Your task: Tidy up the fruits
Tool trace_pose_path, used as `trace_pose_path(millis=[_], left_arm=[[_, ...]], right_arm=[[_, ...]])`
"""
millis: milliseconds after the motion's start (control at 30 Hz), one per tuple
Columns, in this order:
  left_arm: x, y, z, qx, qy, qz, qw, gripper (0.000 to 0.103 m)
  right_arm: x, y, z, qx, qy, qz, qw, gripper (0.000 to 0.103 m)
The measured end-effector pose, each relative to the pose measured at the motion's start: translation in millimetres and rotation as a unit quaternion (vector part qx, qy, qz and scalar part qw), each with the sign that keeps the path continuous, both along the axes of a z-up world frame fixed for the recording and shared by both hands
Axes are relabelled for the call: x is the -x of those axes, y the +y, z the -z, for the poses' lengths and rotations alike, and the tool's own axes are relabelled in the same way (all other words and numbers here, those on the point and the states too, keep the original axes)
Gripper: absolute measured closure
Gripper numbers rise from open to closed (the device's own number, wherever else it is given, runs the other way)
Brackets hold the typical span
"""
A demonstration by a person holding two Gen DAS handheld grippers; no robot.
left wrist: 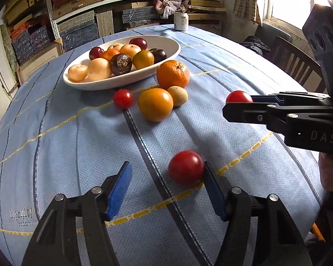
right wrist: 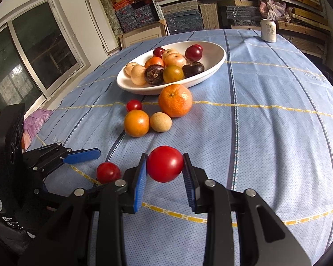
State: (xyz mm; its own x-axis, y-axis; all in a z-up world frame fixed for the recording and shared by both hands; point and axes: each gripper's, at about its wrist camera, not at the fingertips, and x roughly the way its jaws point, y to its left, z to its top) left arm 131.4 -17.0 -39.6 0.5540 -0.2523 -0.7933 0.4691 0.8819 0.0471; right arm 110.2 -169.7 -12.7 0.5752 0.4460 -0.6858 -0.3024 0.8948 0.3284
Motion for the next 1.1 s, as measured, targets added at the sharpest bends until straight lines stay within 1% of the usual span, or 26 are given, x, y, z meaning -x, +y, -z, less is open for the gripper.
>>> trace_pose_path(millis=[100, 200, 333, 567, 600, 633, 667, 700, 1000, 1100], left_arm=[[0.2, -0.2, 0.1, 0.001, 0.0, 0.0, 1.0, 0.04], [0.3, 2.9, 0.0, 0.01, 0.008, -0.004, 0.9999, 0.04], [5.0, 3.4, 1.2, 0.011, -0.005, -0.003, 0.9999, 0.04], [2.0, 2.4, 0.8, 0.016, 0.001, -0.007, 0.9998, 0.04], [2.0, 2.3, 0.6, 0.018, 0.0, -0.01, 0.9998, 0.047], [2.3, 2.3, -0.3, 0.02, -0.003, -0.013, 0.9997, 0.067], [2.0, 2.3, -0.9, 0.022, -0.004, -0.017, 0.9996, 0.074], [0.9, 2.4, -1.0, 0.02, -0.005, -0.021, 0.9996, 0.073], [2.5, -2.0, -2.1, 0.014, -0.002, -0.001, 0.9999, 0.074], [2.7, -2.0, -5.8, 0.018, -0.006, 0.0, 0.9998, 0.074]], right_arm=[[0.6, -0.1, 1.2, -0.001, 0.001, -0.001, 1.0, 0.073], [1.1, 1.0, 1.7, -0.001, 0.002, -0.002, 1.0, 0.073], [1.6, 0.9, 0.7, -0.003, 0.001, -0.001, 1.0, 0.073], [2.5, 0.6, 0.3, -0.002, 0.001, 0.001, 1.0, 0.073], [3.0, -0.2, 0.3, -0.002, 0.001, 0.003, 1.0, 0.073], [3.1, -1.1, 0.4, -0.003, 0.001, 0.004, 1.0, 0.073], [3.2, -2.5, 0.6, -0.003, 0.002, 0.005, 1.0, 0.073], [3.3, -3.3, 0.6, -0.003, 0.002, 0.006, 1.0, 0.073], [2.8, -10.5, 1.5, -0.009, 0.003, 0.014, 1.0, 0.073], [2.8, -11.2, 0.1, -0.008, 0.0, 0.013, 1.0, 0.073]])
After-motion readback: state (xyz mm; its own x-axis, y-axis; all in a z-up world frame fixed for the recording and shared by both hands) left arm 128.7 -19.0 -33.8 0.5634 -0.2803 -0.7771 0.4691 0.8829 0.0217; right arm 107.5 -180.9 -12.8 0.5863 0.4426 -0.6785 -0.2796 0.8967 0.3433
